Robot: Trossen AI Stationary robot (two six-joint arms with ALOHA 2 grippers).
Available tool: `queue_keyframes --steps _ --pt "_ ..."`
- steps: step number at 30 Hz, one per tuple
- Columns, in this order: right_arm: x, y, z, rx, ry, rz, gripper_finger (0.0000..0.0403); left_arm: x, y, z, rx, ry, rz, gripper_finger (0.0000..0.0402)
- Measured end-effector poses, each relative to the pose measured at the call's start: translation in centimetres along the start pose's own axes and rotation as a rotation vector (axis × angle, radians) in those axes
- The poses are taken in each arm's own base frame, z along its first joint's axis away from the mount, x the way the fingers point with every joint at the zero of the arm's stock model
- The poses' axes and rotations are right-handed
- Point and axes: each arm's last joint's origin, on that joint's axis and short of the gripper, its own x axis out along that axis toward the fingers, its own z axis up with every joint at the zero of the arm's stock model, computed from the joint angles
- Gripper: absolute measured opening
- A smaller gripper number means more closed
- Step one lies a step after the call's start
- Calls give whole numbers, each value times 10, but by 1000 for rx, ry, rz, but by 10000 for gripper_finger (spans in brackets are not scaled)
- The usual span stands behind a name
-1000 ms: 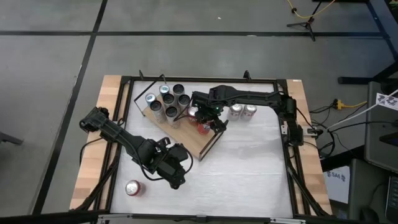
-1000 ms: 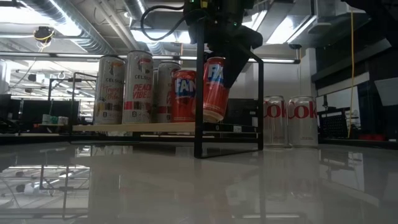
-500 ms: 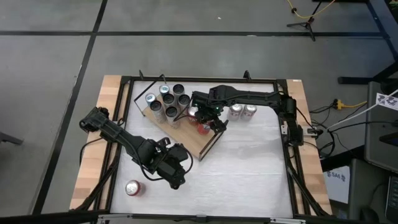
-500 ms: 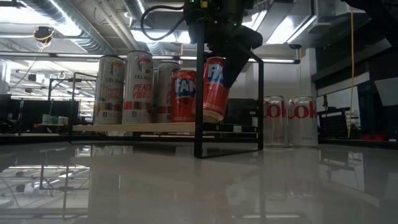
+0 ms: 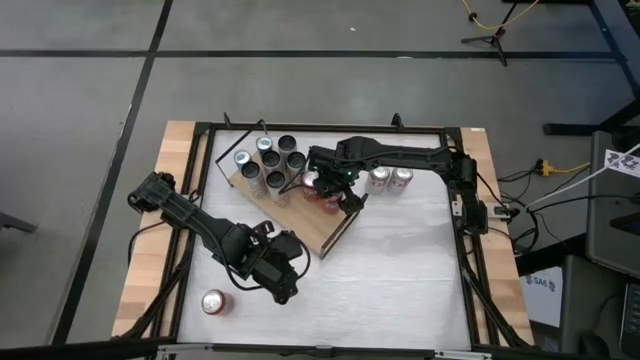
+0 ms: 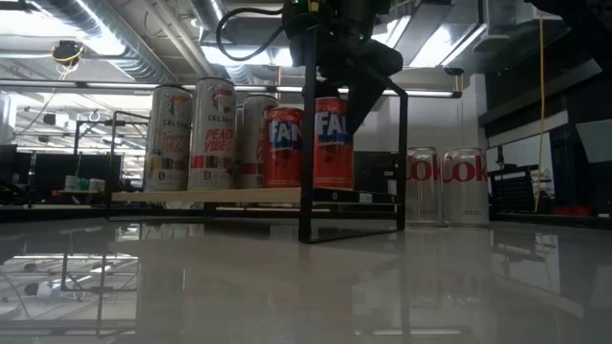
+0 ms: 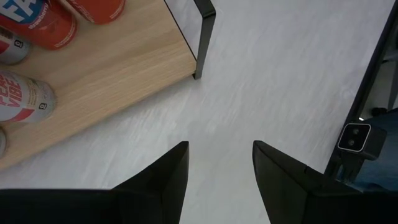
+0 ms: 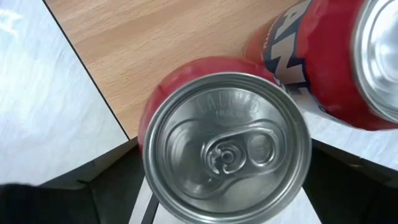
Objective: Place canned beverage on shelf
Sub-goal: Put the right red soda can aligned with the red soda can on the shelf
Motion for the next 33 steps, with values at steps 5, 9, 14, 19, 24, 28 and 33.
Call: queue_keyframes --steps 5,9,14,19,24,28,33 --pt "-2 0 0 2 4 2 378 0 0 0 0 0 0 168" --pt "-11 1 2 1 6 -4 378 0 0 0 0 0 0 168" --pt "-34 2 4 -2 -3 -15 379 0 0 1 -2 -5 0 168" --pt "-62 4 5 -18 -5 -36 379 1 2 4 -12 -30 13 168" --pt "-101 10 3 -29 -60 -99 379 7 12 21 -16 -52 18 168" --pt "-142 21 -11 -29 -85 -229 379 14 24 41 -7 -88 19 168" --pt "-192 43 -36 -2 -163 -334 379 23 46 68 -41 -125 34 168"
